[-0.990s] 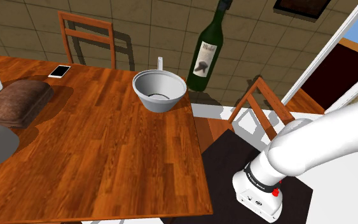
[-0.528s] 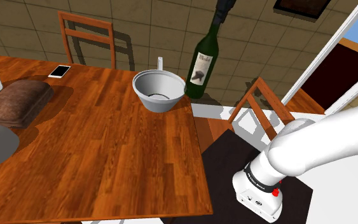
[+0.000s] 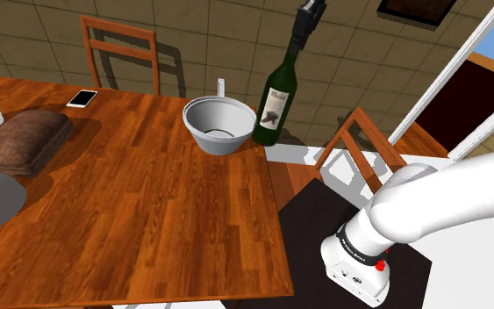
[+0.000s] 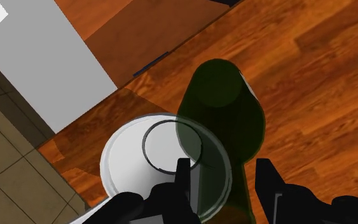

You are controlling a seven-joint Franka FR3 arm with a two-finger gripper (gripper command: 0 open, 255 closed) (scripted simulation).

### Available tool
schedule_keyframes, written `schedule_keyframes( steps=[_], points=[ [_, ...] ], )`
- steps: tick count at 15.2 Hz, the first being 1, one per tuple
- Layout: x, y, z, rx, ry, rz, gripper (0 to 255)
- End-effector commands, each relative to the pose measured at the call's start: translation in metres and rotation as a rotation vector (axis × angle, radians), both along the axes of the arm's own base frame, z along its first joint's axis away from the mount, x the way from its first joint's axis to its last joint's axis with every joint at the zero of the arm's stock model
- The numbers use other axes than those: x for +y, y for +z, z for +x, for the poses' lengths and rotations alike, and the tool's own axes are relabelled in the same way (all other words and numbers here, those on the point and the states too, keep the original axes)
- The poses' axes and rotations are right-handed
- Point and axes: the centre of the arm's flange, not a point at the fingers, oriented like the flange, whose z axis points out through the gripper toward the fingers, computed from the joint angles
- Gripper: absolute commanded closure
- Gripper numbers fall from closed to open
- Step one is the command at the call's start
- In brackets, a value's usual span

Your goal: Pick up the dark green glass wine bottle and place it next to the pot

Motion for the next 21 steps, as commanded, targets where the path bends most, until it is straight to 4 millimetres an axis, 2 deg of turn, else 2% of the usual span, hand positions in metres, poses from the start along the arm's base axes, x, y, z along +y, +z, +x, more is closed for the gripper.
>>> schedule_keyframes(
  steps=[1,21],
  points=[
    [-0.001,-0.010,0.000,-0.001,0.000,0.000,255],
    [-0.001,-0.116,0.000,-0.001,0.000,0.000,255]
  ],
)
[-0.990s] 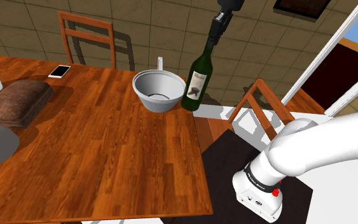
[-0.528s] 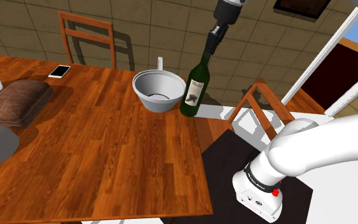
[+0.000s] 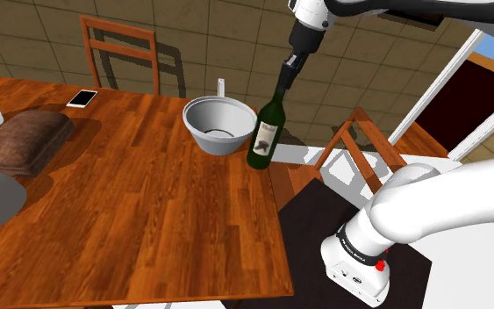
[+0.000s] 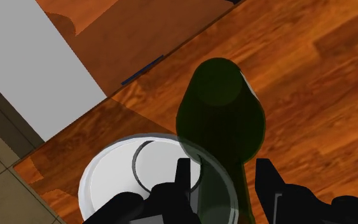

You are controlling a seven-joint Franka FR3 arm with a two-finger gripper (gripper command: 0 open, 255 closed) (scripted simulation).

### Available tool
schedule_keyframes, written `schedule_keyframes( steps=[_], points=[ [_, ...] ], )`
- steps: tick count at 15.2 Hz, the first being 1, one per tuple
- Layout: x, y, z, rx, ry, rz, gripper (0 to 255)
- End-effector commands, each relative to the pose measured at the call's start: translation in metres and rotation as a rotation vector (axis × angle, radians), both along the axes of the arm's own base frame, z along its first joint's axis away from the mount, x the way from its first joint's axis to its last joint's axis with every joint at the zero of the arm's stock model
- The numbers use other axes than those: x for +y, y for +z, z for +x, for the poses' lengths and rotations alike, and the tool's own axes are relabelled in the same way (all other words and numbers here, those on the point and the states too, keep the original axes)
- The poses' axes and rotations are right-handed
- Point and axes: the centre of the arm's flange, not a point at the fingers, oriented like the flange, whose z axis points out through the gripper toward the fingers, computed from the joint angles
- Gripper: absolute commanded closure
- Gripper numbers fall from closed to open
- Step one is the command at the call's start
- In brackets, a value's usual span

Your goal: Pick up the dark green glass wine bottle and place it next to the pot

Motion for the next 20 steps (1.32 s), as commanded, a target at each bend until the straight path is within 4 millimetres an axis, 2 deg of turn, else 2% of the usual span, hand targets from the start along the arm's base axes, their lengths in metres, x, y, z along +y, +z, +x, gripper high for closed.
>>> schedule_keyframes(
  steps=[1,20],
  points=[
    [0.000,-0.011,0.000,-0.001,0.000,0.000,255],
    [0.000,-0.111,0.000,-0.001,0.000,0.000,255]
  ],
)
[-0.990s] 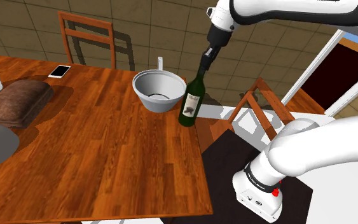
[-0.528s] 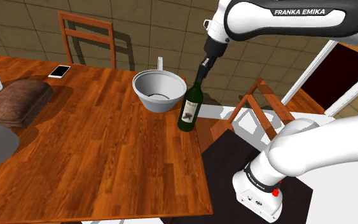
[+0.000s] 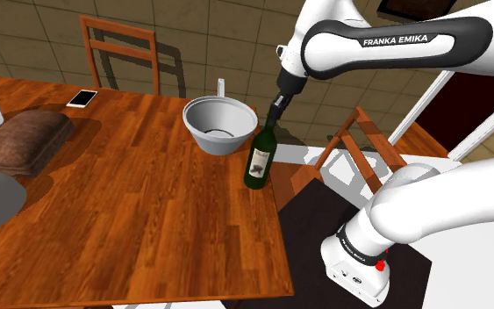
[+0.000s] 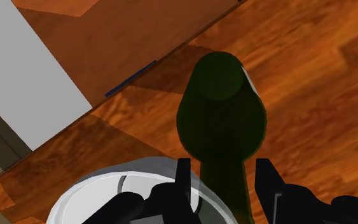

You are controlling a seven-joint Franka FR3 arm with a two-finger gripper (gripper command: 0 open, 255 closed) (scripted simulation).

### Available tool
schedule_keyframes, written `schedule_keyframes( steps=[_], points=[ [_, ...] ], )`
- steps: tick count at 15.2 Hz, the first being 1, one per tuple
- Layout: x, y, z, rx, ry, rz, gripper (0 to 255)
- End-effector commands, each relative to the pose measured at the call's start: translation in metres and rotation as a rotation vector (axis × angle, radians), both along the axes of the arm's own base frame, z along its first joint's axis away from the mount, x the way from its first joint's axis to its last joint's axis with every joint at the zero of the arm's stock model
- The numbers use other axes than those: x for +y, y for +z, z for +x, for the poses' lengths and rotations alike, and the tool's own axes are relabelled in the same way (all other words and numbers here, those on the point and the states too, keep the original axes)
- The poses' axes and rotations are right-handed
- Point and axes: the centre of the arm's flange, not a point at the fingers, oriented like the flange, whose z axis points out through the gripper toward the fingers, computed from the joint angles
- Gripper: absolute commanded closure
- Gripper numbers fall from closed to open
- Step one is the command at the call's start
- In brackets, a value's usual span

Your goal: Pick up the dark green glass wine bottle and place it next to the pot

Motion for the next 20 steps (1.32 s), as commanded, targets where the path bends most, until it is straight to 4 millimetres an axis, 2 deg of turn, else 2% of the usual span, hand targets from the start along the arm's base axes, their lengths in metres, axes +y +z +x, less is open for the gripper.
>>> schedule_keyframes(
  steps=[1,9,10,15,19,20],
  points=[
    [-0.001,-0.010,0.000,-0.001,0.000,0.000,255],
    [-0.001,-0.010,0.000,-0.001,0.000,0.000,255],
    [-0.001,-0.010,0.000,-0.001,0.000,0.000,0],
    [-0.001,-0.010,0.000,-0.001,0.000,0.000,0],
    [0.000,0.040,-0.005,-0.001,0.000,0.000,0],
    [0.000,0.040,-0.005,-0.001,0.000,0.000,0]
  ],
)
